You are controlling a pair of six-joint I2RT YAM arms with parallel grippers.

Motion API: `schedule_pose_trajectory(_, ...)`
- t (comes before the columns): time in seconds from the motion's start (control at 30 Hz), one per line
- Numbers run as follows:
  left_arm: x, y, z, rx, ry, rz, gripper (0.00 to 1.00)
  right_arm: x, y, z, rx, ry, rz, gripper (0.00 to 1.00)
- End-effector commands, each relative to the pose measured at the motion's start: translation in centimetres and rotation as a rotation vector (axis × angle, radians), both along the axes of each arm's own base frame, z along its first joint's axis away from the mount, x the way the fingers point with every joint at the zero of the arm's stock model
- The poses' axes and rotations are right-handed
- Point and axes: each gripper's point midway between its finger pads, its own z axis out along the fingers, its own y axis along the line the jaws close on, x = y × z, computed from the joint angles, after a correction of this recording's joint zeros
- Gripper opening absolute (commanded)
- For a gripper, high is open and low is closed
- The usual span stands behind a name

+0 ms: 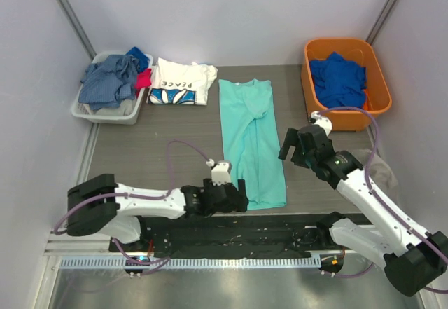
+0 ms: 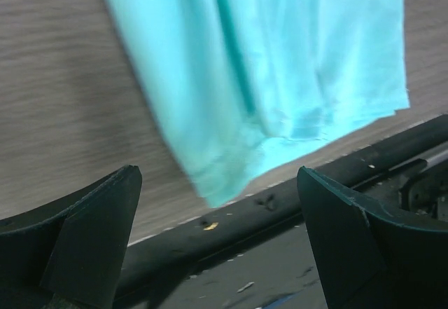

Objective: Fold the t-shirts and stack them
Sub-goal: Fold the tshirt

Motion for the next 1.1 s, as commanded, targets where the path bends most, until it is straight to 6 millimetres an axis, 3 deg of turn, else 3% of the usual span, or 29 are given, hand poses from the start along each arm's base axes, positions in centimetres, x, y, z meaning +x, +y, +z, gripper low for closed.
schedule_pose_trajectory(0.0,-0.3,-4.7,1.5,-0.111,-0.035,0.04,1.0,-2.2,-0.8,-1.8,0.034,0.04,-0.052,1.0)
schedule_pose_trajectory(0.23,-1.0,-4.1,1.0,-0.122,-0.035,0.084,1.0,-3.1,-0.6,-3.1,0.055,0.055,-0.037,1.0)
schedule_pose_trajectory(0.47,-0.4,-0.8,2.2,-0.086,-0.075,0.142,1.0,-2.9,-0.2,-3.2,0.063,0.059,-0.025,1.0)
schedule_pose_trajectory(0.6,-0.3,1.2,1.2,-0.076,-0.077,0.187,1.0,-2.9,0.1,-3.6,0.072,0.071,-0.02,0.99)
schedule_pose_trajectory(0.77,-0.5,1.3,-0.3,-0.041,-0.057,0.197,0.98,-3.0,0.0,-3.8,0.07,0.074,-0.018,1.0)
schedule_pose_trajectory(1.07,-0.2,1.6,-2.1,-0.006,-0.051,0.246,0.87,-3.0,0.1,-4.0,0.063,0.086,-0.003,1.0)
